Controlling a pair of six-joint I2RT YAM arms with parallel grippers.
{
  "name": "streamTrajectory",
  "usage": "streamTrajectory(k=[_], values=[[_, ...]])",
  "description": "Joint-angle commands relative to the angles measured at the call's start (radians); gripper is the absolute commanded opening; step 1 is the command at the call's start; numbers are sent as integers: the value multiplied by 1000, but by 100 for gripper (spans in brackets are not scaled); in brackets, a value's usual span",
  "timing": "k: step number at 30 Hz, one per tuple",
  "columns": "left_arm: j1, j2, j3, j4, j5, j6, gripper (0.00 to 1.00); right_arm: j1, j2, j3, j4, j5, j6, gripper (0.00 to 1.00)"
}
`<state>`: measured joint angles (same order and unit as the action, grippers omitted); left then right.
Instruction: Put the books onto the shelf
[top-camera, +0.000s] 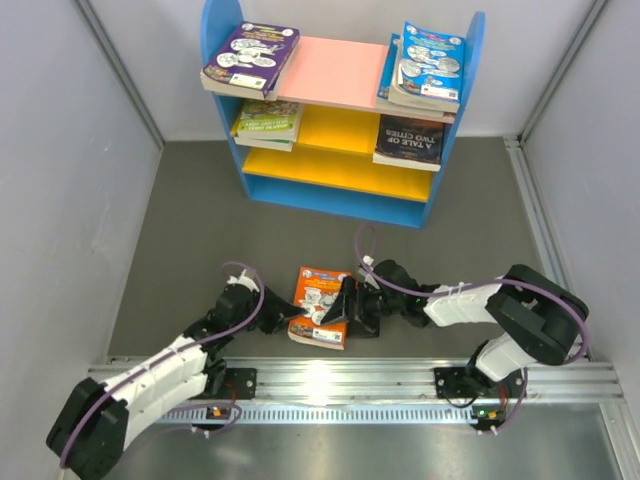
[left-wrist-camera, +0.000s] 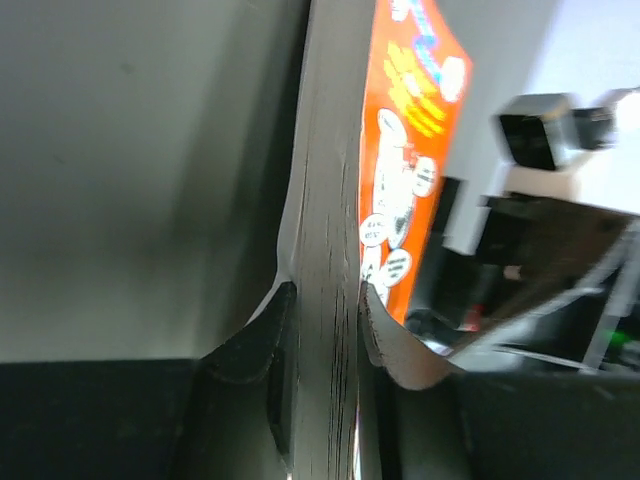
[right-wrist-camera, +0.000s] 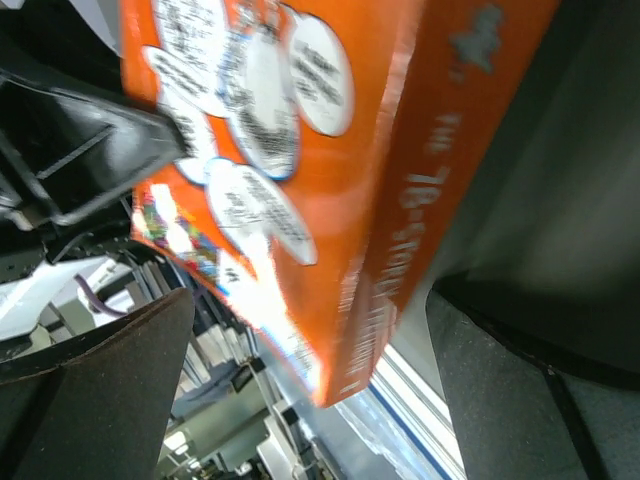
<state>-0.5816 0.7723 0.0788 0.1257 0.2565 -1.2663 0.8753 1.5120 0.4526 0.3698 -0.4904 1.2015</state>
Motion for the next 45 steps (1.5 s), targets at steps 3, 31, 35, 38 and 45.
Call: streamTrajectory(k=[3, 31, 35, 38, 45], values=[[8, -172, -31, 160, 46, -182, 0, 31, -36, -34, -100, 50, -39, 100], [-145, 174, 975, -908, -318, 522, 90, -88, -388, 198, -436, 98, 24, 0], [-384, 310, 1148, -980, -500, 548, 90, -122, -378, 279, -544, 96, -22, 0], [-628, 443, 1267, -1070, -719, 544, 91, -145, -366, 362, -614, 96, -49, 0], [-920, 729, 1428, -1290, -1092, 435, 93, -205, -365, 535, -718, 44, -69, 0]])
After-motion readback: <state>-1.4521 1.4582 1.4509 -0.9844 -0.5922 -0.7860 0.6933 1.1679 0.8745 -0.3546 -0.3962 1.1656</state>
